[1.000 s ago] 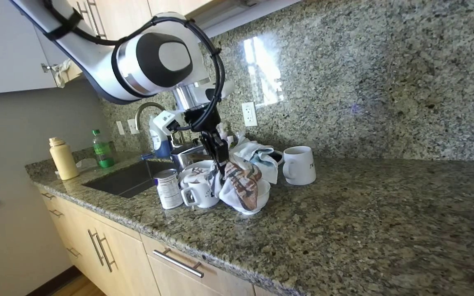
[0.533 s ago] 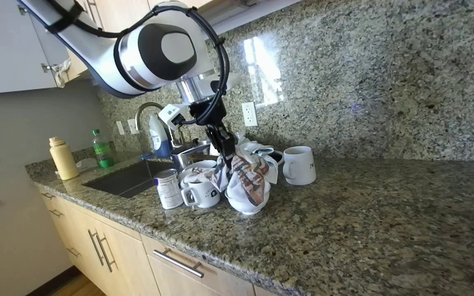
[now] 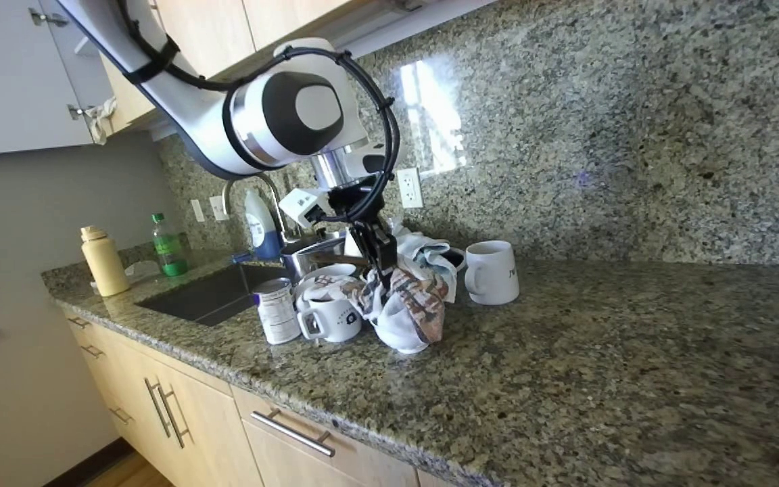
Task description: Use the towel to wipe in the white bowl
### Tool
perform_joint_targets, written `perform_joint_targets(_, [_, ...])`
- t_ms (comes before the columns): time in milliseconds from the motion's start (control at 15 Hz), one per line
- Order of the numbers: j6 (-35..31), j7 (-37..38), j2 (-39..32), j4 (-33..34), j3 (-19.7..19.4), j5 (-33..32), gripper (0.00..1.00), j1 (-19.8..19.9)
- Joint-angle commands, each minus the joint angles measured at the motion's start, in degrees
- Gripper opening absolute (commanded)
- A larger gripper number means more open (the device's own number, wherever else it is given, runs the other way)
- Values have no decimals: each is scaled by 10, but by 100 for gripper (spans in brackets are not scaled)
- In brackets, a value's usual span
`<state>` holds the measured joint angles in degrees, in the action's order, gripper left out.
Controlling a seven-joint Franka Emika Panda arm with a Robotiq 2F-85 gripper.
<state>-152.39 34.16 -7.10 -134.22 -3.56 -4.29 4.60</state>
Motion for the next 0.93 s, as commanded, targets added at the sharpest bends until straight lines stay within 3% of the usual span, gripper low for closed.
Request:
perform_joint_targets(0, [5,-3,-56,47,-11,7,4,-19])
perform_joint_targets(533, [71,-28,-157,132,-17,63,4,-29])
perform_joint_targets(867, [135,-9,-190,183,-36,59,4,-37])
